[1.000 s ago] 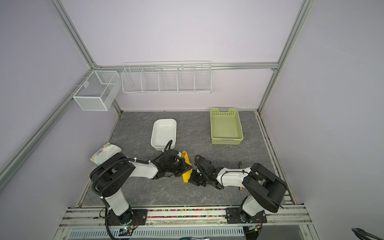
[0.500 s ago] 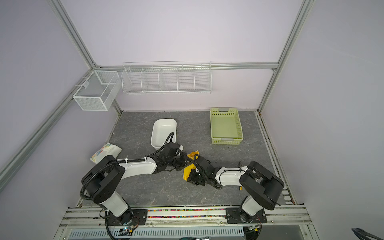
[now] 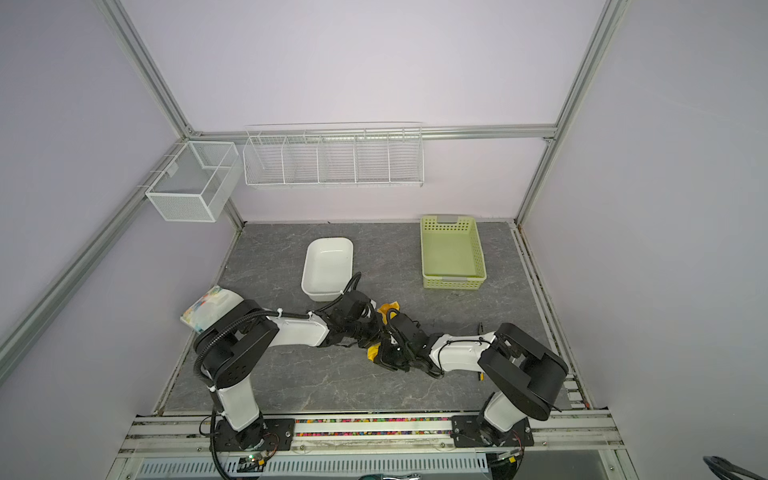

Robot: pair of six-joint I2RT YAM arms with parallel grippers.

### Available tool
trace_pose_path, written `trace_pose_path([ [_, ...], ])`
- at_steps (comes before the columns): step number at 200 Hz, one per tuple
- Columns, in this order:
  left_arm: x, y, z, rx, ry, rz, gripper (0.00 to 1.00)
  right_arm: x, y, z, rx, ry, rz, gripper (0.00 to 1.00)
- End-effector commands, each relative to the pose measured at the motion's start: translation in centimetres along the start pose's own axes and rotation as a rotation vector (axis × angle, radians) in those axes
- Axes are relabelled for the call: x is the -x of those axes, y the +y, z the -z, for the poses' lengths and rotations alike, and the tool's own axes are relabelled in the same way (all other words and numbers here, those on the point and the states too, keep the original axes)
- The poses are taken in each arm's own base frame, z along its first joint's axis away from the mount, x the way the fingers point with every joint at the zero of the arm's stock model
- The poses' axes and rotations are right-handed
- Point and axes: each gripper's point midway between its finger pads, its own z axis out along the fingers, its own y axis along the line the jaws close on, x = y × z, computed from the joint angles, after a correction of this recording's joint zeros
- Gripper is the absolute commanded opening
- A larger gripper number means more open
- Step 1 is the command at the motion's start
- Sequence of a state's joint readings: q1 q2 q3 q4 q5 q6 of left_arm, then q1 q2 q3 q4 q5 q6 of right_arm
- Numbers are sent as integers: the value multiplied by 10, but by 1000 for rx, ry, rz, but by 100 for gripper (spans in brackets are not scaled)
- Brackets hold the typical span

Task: Place the utensils on the paper napkin and roll it up

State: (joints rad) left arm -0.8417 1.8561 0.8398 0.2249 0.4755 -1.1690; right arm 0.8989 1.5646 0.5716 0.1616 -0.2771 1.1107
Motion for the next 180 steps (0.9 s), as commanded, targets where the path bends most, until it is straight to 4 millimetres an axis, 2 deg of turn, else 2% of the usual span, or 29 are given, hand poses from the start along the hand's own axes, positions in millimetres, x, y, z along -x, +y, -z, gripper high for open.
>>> trace_pose_path([
  [1, -3, -13, -7, -20, 35, -17, 0, -24, -74, -1, -274, 55, -68, 7],
  [79, -17, 7, -22, 45, 99, -39, 0, -24, -74, 0, -284, 52, -54, 7],
  [180, -16, 34, -26, 98, 55, -24, 0, -24, -76, 7, -314, 48, -29, 7],
])
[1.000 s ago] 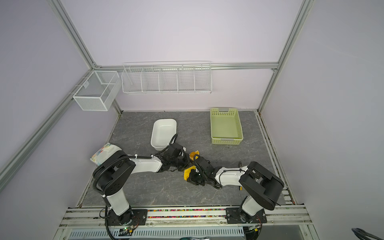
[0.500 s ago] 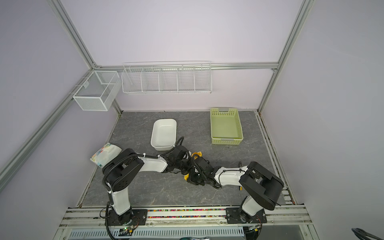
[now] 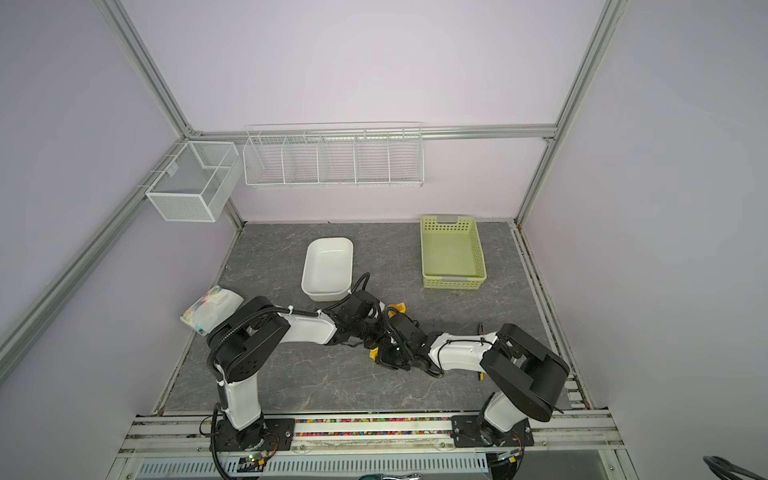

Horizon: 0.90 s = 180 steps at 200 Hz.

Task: Place the utensils on the paper napkin and roll it up

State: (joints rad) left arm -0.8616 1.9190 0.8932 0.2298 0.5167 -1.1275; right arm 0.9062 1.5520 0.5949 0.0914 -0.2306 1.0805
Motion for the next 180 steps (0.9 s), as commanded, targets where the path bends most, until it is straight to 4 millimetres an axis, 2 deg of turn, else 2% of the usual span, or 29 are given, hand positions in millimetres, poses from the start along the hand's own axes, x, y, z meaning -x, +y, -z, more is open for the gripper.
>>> trace_pose_path([
  [1, -10, 40, -10, 110, 1, 31, 0, -28, -71, 1, -265, 75, -49, 7],
  [38, -5, 55, -3, 144, -52, 40, 0, -27, -67, 13, -262, 56, -32, 7],
  [93, -3, 59, 0, 128, -78, 62, 0, -20, -46, 39, -184, 13, -17, 11],
  [119, -2, 59, -1, 122, -82, 66, 0, -16, -38, 53, -148, -17, -27, 17],
  [146, -3, 59, -2, 115, -78, 70, 0, -9, -31, 64, -92, -47, -59, 29],
  [180, -2, 58, -2, 110, -82, 72, 0, 0, -19, 61, -5, -34, -102, 33],
])
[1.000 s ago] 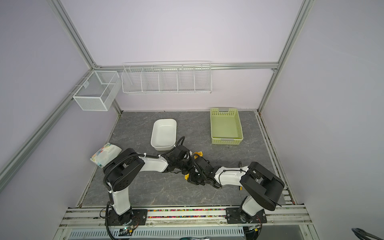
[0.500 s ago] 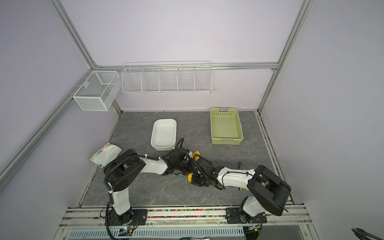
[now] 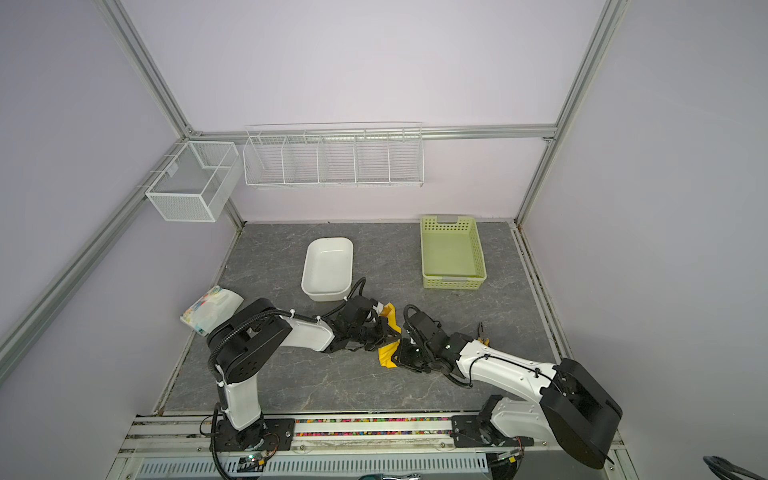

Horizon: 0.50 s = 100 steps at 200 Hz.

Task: Place the utensils on the paper napkin and roll it up

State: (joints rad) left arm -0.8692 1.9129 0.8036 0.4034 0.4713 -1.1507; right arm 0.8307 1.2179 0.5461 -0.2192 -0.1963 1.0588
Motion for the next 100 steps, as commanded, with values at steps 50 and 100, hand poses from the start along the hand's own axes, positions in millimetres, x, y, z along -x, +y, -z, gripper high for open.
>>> trace_pose_path([
  [50, -6, 57, 0, 170, -18, 92, 0, 1, 8, -21, 63, 72, -84, 34],
  [100, -6, 57, 0, 165, -15, 93, 0, 7, 5, -28, 55, 62, -100, 27],
])
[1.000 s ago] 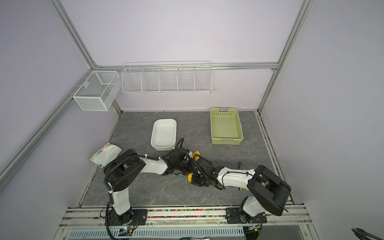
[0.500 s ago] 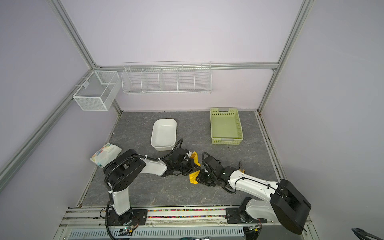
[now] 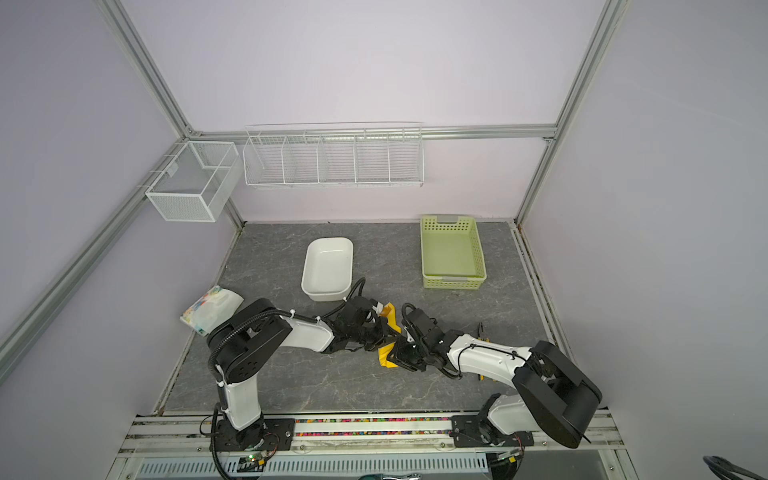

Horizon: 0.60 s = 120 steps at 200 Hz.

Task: Place the utensils on the paper napkin and roll it up
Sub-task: 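Lift the rolled napkin with the left gripper while the right gripper holds the end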

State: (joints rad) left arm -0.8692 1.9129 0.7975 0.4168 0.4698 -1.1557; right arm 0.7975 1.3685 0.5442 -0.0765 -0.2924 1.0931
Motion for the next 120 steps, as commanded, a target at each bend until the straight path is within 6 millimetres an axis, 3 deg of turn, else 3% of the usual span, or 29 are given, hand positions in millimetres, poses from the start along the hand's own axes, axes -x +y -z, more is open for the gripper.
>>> trace_pose_path([
  [1, -6, 57, 0, 171, -12, 91, 0, 5, 4, -1, 22, -7, -34, 26],
  [46, -7, 61, 0, 179, -12, 91, 0, 4, -4, 3, -32, -6, -23, 7],
  [120, -12, 66, -6, 172, 26, 77, 0, -10, -35, 10, -140, 20, -35, 6],
])
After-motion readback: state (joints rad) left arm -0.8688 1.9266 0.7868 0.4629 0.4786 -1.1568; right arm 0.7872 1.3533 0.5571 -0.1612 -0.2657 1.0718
